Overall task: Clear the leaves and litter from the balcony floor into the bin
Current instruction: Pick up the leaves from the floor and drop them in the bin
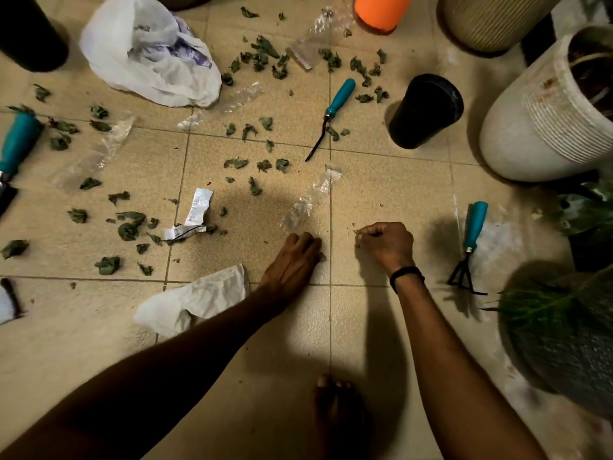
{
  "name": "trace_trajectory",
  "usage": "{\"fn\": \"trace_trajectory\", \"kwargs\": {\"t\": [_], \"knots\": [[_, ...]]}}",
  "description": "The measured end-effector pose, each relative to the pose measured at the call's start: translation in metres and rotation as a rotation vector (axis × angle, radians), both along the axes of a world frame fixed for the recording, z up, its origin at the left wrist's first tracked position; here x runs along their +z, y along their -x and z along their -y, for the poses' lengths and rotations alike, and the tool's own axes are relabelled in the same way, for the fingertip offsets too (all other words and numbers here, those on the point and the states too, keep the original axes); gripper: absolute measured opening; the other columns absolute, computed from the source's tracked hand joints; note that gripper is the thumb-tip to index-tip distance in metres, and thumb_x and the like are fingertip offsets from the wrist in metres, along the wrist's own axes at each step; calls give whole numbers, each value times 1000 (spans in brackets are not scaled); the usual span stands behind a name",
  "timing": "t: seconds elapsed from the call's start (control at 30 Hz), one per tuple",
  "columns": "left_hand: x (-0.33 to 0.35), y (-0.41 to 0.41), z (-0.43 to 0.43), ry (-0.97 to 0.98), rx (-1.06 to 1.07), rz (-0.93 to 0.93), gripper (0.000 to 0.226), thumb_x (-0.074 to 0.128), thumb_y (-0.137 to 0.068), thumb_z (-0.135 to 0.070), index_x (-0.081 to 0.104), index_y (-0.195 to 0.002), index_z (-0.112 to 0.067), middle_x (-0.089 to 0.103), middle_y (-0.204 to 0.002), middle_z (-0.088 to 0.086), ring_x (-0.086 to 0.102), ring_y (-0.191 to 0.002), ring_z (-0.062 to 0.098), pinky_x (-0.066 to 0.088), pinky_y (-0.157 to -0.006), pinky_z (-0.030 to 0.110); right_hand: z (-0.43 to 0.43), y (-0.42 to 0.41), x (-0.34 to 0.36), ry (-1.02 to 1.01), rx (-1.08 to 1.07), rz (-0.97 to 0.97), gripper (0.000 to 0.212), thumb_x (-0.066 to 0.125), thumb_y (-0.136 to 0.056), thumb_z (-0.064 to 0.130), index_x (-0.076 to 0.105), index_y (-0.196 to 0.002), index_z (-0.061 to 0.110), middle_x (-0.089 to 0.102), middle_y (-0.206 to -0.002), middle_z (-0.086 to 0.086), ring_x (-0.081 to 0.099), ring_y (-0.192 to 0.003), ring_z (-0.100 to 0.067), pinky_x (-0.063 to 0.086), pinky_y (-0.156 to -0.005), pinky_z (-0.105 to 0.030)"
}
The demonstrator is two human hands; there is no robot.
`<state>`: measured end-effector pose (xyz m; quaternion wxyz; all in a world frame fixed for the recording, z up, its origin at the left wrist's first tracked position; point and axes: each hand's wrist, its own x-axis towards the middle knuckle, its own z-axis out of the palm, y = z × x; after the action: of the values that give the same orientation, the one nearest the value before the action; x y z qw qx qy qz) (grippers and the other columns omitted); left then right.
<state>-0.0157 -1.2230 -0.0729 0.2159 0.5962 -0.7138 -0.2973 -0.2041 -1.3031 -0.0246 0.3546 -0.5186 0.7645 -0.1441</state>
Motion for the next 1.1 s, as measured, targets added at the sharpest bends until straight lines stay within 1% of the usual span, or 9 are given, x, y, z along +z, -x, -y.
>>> {"fn": "trace_trajectory", "kwargs": {"t": [0.17, 0.27, 0.37, 0.5, 0.67, 0.83, 0.93, 1.03, 1.1], "knots": [[-11, 7, 3, 183, -37, 129, 16, 52, -101, -9, 63, -109, -2, 56, -104, 12, 42, -94, 23, 48, -70, 38, -22, 0, -7, 84, 124, -76, 7, 73, -87, 10, 78, -90, 13, 74, -93, 1, 63, -90, -7, 38, -77, -5], [-3, 13, 12, 126, 114, 69, 9, 52, -100, -7, 60, -99, -3, 55, -95, 12, 46, -85, 22, 42, -67, 34, -38, -14, -18, 174, 227, -153, 14, 64, -90, 4, 76, -98, 6, 69, -101, -7, 62, -96, -20, 43, -84, -15], [13, 16, 17, 29, 382, -174, 14, 53, -101, -16, 58, -94, -6, 58, -84, 6, 50, -73, 17, 37, -61, 26, -36, -21, -17, 193, 124, -110, 16, 58, -92, 2, 74, -93, 6, 65, -95, -1, 61, -91, -19, 40, -75, -4], [33, 8, 31, -332, 743, -590, 24, 49, -102, -22, 66, -91, -10, 66, -85, 2, 58, -74, 12, 43, -65, 23, -12, -17, -6, 206, 39, -57, 18, 61, -90, 3, 78, -91, 9, 68, -85, 6, 61, -84, -8, 38, -71, 0], [52, -19, 48, -542, 1109, -1009, 24, 44, -95, -2, 63, -82, -6, 59, -75, 8, 55, -65, 19, 46, -49, 24, -4, -22, -14, 197, 278, -167, 18, 62, -91, 6, 69, -81, 19, 59, -86, -5, 51, -80, -14, 41, -79, -21], [52, -39, 50, -457, 1115, -872, 30, 43, -95, -2, 54, -69, -14, 52, -71, 6, 47, -57, 16, 44, -52, 30, -11, -35, -24, 240, 380, -389, 16, 55, -90, 1, 63, -98, -11, 59, -93, -15, 52, -85, -26, 46, -75, -21], [42, -49, 43, -302, 913, -634, 27, 49, -94, -7, 59, -69, -9, 52, -62, 3, 45, -45, 6, 40, -50, 28, -7, -36, -23, 170, 146, -108, 19, 57, -91, 6, 73, -100, 3, 67, -104, -15, 59, -97, -27, 42, -81, -24], [38, -50, 30, -32, 547, -223, 26, 53, -93, -23, 67, -77, -7, 58, -66, 2, 51, -56, 12, 33, -53, 25, 9, -34, -8, 106, -125, 83, 10, 68, -85, 9, 78, -87, 10, 74, -88, -2, 63, -75, -7, 37, -58, 1], [30, -49, 20, 106, 297, -11, 18, 61, -93, -21, 70, -99, -7, 60, -82, 4, 53, -74, 19, 31, -66, 27, 15, -31, 2, -3, -316, 250, 3, 76, -80, 10, 76, -83, 12, 72, -75, 3, 61, -62, -2, 42, -50, -3]]}}
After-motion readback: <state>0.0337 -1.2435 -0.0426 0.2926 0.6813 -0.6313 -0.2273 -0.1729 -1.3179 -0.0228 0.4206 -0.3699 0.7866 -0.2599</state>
